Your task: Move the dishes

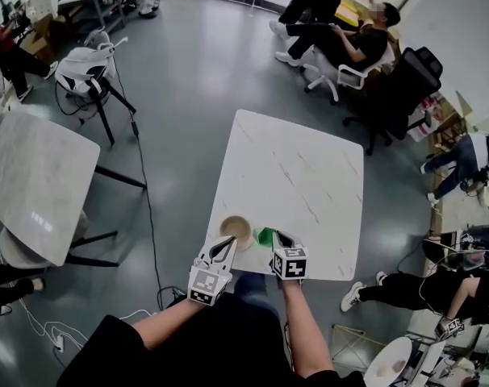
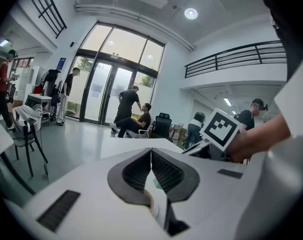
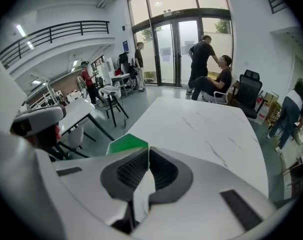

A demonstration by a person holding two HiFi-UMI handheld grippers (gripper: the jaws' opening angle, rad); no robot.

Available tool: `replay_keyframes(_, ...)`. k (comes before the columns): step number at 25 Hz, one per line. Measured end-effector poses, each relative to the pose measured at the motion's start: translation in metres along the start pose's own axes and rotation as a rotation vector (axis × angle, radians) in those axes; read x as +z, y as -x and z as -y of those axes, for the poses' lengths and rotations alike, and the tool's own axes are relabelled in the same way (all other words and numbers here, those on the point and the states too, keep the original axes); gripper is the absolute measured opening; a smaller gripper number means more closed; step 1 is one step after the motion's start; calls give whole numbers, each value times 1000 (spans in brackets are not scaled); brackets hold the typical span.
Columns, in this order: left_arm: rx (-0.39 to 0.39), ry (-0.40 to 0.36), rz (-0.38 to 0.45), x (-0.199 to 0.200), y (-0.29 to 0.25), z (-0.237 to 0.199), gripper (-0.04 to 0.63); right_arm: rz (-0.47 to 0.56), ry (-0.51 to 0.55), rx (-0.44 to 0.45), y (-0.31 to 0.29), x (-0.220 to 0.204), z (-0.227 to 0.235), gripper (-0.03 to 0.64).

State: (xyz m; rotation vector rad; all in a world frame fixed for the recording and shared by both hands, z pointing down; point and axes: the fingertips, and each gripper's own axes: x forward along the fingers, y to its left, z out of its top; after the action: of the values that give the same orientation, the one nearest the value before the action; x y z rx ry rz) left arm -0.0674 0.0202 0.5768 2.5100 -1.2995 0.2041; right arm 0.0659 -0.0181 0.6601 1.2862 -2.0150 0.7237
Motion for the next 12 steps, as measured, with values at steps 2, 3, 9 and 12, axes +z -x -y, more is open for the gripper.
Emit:
replay_keyframes(2, -6, -10, 2, 5, -20, 12, 17, 0, 4, 5, 1, 4, 23, 23)
replay_keyframes(3, -11, -18, 3, 8, -29, 19, 17, 0, 4, 7, 2, 6, 36, 23)
replay_keyframes(9, 15, -34, 0, 21, -86, 44, 17, -8, 13, 20, -4, 22, 110, 23)
replay_keyframes(12, 36, -30, 2, 26, -117, 58, 17, -13, 19, 20, -8, 29, 153, 23)
